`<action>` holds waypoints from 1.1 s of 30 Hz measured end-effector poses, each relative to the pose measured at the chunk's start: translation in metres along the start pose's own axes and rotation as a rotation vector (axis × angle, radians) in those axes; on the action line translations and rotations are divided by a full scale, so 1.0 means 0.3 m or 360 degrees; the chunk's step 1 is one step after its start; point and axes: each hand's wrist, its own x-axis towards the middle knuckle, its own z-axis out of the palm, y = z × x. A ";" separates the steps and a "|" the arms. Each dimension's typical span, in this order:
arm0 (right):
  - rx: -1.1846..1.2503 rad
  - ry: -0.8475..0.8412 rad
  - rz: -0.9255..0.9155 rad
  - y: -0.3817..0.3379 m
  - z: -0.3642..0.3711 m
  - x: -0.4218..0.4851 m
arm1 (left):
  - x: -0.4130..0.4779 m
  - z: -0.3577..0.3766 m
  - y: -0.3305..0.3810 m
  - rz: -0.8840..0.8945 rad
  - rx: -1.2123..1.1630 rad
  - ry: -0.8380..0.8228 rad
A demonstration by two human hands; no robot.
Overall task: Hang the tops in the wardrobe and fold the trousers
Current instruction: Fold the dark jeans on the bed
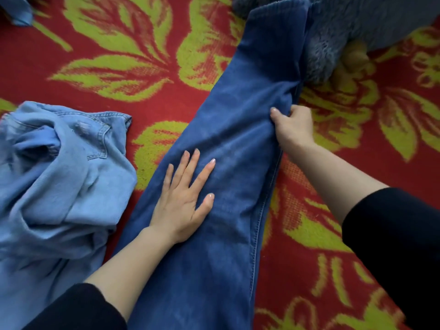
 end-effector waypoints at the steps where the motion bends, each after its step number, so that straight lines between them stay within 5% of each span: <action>1: -0.0139 0.0161 0.0009 -0.005 -0.017 0.003 | -0.001 -0.011 0.020 -0.0013 -0.0050 0.0075; 6: -0.0381 0.0145 0.0163 0.094 -0.026 -0.032 | -0.038 0.062 0.042 -0.0141 0.0136 0.0059; 11: -0.0057 0.0041 0.0276 0.146 -0.036 -0.114 | -0.025 0.098 0.023 -0.0167 0.0255 0.0038; 18: -0.0257 -0.0092 0.0096 0.254 -0.006 -0.533 | -0.058 0.052 0.030 -0.0338 0.0240 -0.0176; 25: -0.0327 -0.0258 0.0291 0.295 -0.036 -0.782 | -0.482 -0.018 -0.047 -0.0476 0.0162 -0.0329; 28: -0.0406 -0.0099 0.0441 0.307 -0.047 -0.916 | -0.712 -0.059 -0.085 -0.0445 0.0193 -0.0421; 33: -0.0111 -0.0121 0.0691 0.312 -0.033 -1.167 | -1.042 -0.105 -0.118 -0.0512 0.0167 -0.0622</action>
